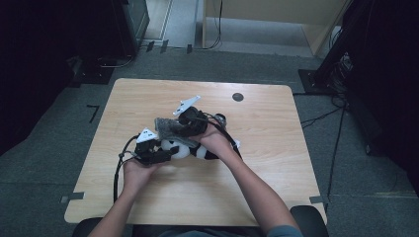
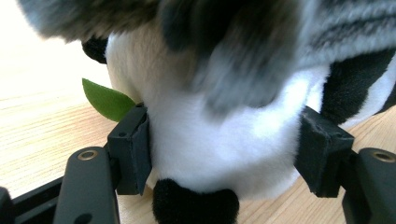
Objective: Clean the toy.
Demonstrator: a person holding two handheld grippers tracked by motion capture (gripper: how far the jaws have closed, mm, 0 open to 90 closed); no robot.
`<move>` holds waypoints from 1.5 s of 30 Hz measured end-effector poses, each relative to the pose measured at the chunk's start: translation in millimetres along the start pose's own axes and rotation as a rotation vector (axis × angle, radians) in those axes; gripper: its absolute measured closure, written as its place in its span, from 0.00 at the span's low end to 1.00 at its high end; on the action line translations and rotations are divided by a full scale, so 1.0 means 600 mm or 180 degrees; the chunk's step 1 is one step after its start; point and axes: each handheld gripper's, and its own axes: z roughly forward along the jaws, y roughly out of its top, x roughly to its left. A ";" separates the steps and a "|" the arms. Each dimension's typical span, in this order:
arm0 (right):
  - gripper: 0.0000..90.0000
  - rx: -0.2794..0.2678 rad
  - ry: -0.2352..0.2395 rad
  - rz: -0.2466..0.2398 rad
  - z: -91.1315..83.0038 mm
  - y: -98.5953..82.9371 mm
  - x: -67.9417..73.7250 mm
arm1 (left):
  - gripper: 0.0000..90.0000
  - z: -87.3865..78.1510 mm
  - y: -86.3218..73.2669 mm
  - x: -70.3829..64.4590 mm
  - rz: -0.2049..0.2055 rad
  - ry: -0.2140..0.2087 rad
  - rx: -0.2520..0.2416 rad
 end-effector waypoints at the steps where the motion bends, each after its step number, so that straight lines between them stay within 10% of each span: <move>1: 0.82 0.0000 0.0000 0.0000 0.000 0.000 0.000 | 0.34 0.000 0.000 0.000 0.0000 0.0000 0.0000; 17: 0.83 0.0011 -0.0460 0.0385 -0.068 -0.056 -0.072 | 0.34 0.000 0.000 0.003 -0.0031 -0.0022 -0.0022; 28: 0.83 -0.0289 -0.0243 0.0405 -0.067 -0.016 -0.039 | 0.34 0.000 0.000 0.002 0.0007 -0.0003 -0.0012; 34: 0.82 -0.0120 0.0031 0.0252 -0.003 0.006 0.002 | 0.34 -0.001 0.000 0.000 -0.0006 0.0000 -0.0001; 45: 0.81 -0.0107 -0.0107 0.0262 -0.010 -0.017 -0.030 | 0.34 0.000 0.001 0.001 -0.0041 0.0009 -0.0009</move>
